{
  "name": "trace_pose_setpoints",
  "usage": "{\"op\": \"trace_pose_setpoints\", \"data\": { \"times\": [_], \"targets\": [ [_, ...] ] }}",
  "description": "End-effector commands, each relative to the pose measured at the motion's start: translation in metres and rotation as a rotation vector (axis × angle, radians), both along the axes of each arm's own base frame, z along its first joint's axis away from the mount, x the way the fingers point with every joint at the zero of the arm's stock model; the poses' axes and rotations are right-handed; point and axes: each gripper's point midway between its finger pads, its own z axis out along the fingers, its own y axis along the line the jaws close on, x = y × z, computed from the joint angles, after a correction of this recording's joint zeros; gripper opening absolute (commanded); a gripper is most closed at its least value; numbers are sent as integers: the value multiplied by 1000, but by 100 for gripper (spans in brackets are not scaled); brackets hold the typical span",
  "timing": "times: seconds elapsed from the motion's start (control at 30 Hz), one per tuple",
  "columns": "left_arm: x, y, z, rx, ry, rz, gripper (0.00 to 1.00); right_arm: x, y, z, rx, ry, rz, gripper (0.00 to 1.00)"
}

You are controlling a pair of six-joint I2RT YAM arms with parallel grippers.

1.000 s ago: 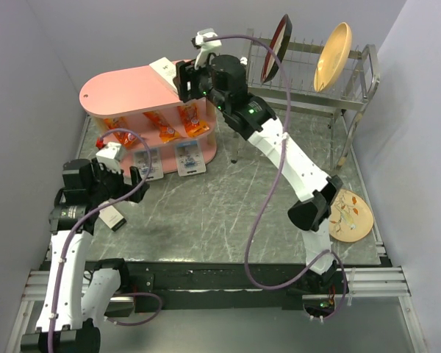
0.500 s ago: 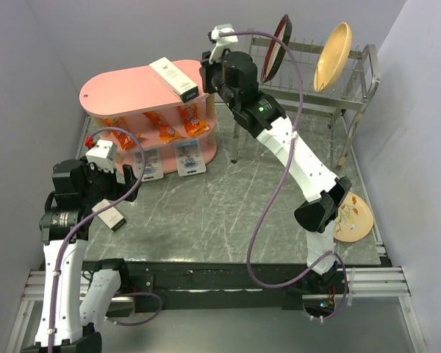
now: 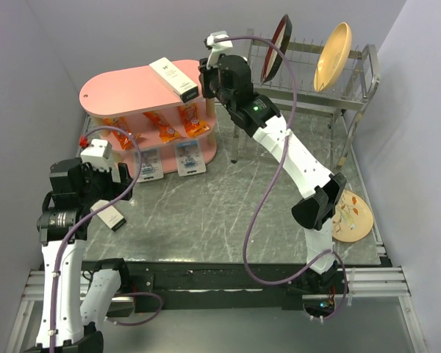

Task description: Place and organize the shaving razors onto the shelf

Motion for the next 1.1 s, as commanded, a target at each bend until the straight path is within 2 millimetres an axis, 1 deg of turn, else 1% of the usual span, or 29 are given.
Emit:
{"op": "trace_pose_setpoints", "data": {
  "times": [0.0,0.17,0.23,0.27,0.33,0.37,0.4,0.43,0.47,0.5,0.57,0.6,0.63,0.67,0.7,0.73,0.77,0.8,0.83,0.87,0.9,0.93,0.97,1.0,1.03,1.07],
  "targets": [
    [4,19,25,43,-59,88,100,-6,9,-5,-11,6,28,27],
    [2,51,29,83,-58,276,99,-16,19,-8,-19,13,53,27],
    [1,54,29,92,-55,293,100,-21,24,-7,-21,10,66,28],
    [1,54,29,62,-52,313,99,-22,25,-8,-25,12,67,28],
    [1,54,28,58,-50,318,99,-24,26,-8,-28,10,66,28],
    [0,60,27,61,-46,354,99,-26,27,-8,-32,8,71,28],
    [-1,61,27,55,-43,361,100,-27,28,-8,-32,8,73,28],
    [-1,61,24,53,-34,364,100,-29,26,-4,-29,1,71,29],
    [-1,61,22,45,-26,371,100,-29,26,-6,-33,5,70,28],
    [-1,63,20,44,-23,380,100,-31,24,-3,-29,3,70,29],
    [-1,64,19,35,-18,394,99,-31,21,-8,-38,11,55,29],
    [0,65,17,34,-7,403,99,-32,19,-5,-36,7,49,29],
    [-2,66,14,35,13,404,99,-31,16,-8,-67,-1,43,30],
    [0,65,9,34,44,398,99,-29,9,-6,-76,-12,15,31],
    [0,64,8,34,62,390,100,-31,1,3,-68,-27,-1,33],
    [1,63,16,36,64,384,100,-30,-5,4,-69,-29,-18,35],
    [0,62,5,39,145,375,99,-34,-17,17,-62,-52,-34,40],
    [0,63,5,37,167,384,100,-34,-27,22,-62,-60,-60,45],
    [2,63,16,20,164,393,99,-35,-33,17,-75,-58,-75,49],
    [1,61,9,11,226,390,99,-43,-47,31,-61,-79,-90,55],
    [1,59,12,-3,236,390,100,-46,-56,34,-58,-85,-99,57],
    [3,55,17,-31,232,387,99,-48,-59,24,-71,-73,-101,59],
    [5,52,15,-50,243,383,100,-56,-69,34,-55,-91,-110,60],
    [7,49,15,-70,240,376,99,-57,-75,33,-54,-87,-121,61],
    [7,46,12,-101,249,384,99,-60,-76,29,-59,-79,-119,63],
    [8,46,10,-129,255,405,100,-65,-80,34,-53,-85,-120,63]
  ]
}}
